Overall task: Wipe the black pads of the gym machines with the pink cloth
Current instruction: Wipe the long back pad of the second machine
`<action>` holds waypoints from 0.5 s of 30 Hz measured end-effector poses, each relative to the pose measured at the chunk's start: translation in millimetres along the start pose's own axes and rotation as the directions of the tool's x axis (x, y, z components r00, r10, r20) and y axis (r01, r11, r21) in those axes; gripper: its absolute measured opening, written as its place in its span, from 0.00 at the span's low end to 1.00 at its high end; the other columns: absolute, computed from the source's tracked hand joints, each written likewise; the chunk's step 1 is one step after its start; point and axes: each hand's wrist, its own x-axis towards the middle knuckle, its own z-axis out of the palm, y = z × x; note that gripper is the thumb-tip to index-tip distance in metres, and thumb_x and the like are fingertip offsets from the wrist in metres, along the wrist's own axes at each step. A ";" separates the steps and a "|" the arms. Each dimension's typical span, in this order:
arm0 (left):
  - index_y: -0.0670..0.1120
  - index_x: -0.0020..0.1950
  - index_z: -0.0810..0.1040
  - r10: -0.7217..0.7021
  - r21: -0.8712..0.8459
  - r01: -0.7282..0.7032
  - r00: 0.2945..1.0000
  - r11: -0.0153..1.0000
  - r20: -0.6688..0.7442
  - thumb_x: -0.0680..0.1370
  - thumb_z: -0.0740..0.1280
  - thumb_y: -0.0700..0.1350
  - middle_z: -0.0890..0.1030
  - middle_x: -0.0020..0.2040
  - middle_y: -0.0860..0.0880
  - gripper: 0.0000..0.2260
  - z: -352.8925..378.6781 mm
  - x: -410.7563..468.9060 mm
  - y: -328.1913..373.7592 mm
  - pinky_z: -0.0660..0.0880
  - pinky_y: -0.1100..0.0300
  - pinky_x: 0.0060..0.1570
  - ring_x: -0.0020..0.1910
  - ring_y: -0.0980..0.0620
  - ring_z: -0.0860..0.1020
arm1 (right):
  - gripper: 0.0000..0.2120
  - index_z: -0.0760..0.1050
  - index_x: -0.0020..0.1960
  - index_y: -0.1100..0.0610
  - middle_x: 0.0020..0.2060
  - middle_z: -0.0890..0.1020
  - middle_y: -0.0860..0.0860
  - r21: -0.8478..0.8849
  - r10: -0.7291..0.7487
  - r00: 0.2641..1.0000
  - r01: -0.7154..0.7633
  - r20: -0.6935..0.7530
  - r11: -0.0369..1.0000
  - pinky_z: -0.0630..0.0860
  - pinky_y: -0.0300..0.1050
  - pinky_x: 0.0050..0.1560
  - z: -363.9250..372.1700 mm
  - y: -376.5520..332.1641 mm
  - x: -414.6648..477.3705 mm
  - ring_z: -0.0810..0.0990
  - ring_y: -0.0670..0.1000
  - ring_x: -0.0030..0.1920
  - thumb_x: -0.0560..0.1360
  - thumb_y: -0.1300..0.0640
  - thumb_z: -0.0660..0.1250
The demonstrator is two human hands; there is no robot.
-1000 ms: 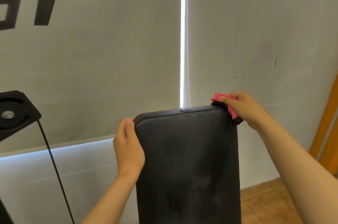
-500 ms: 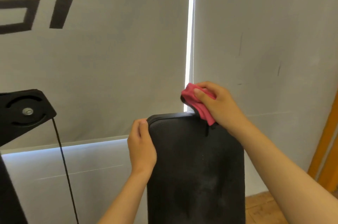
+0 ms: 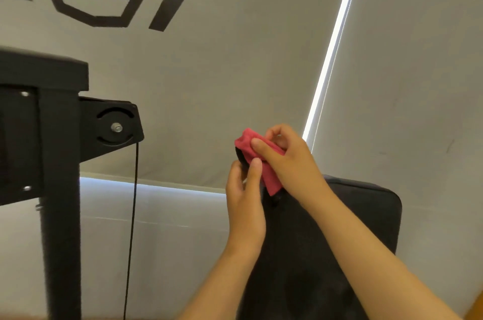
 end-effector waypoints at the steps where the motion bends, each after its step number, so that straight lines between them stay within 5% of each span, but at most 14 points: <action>1: 0.48 0.61 0.76 -0.004 -0.019 0.004 1.000 1.000 -0.008 0.80 0.61 0.47 0.82 0.50 0.54 0.11 -1.1 2.5 2.3 0.75 0.71 0.43 0.48 0.63 0.80 | 0.10 0.72 0.46 0.58 0.40 0.82 0.56 0.033 0.013 1.000 -0.013 0.020 0.999 0.75 0.39 0.37 1.7 -1.4 -0.9 0.79 0.49 0.37 0.76 0.53 0.68; 5: 0.55 0.70 0.70 -0.001 -0.042 0.000 1.000 0.999 -0.011 0.76 0.64 0.54 0.79 0.61 0.54 0.23 -5.3 10.7 6.8 0.77 0.67 0.49 0.57 0.58 0.79 | 0.11 0.76 0.48 0.59 0.42 0.83 0.50 0.020 0.016 0.997 -0.017 0.079 1.000 0.77 0.42 0.45 3.1 -6.3 -3.0 0.81 0.48 0.42 0.78 0.51 0.65; 10: 0.57 0.74 0.62 -0.021 -0.054 0.021 1.000 0.998 -0.003 0.71 0.60 0.61 0.75 0.64 0.55 0.31 -3.4 6.4 7.8 0.77 0.63 0.56 0.60 0.56 0.76 | 0.09 0.79 0.43 0.52 0.39 0.81 0.46 -0.065 0.010 0.990 -0.001 0.140 0.998 0.77 0.41 0.45 2.4 -5.5 -6.3 0.79 0.42 0.40 0.78 0.50 0.64; 13: 0.56 0.73 0.64 -0.029 -0.050 0.027 0.999 0.998 -0.025 0.72 0.60 0.61 0.76 0.63 0.55 0.30 -6.8 7.4 3.4 0.77 0.64 0.53 0.59 0.57 0.77 | 0.05 0.79 0.43 0.44 0.47 0.79 0.40 -0.285 -0.074 0.988 0.110 0.135 0.952 0.69 0.34 0.54 1.1 5.7 -6.2 0.73 0.37 0.53 0.77 0.49 0.65; 15: 0.53 0.71 0.68 -0.059 -0.042 0.056 0.995 0.998 -0.077 0.73 0.62 0.60 0.78 0.61 0.53 0.28 -13.5 13.2 -3.3 0.77 0.67 0.48 0.57 0.56 0.78 | 0.05 0.81 0.49 0.45 0.55 0.77 0.40 -0.515 -0.202 0.972 0.235 0.122 0.824 0.61 0.37 0.61 -5.5 14.7 -3.6 0.67 0.39 0.61 0.77 0.49 0.65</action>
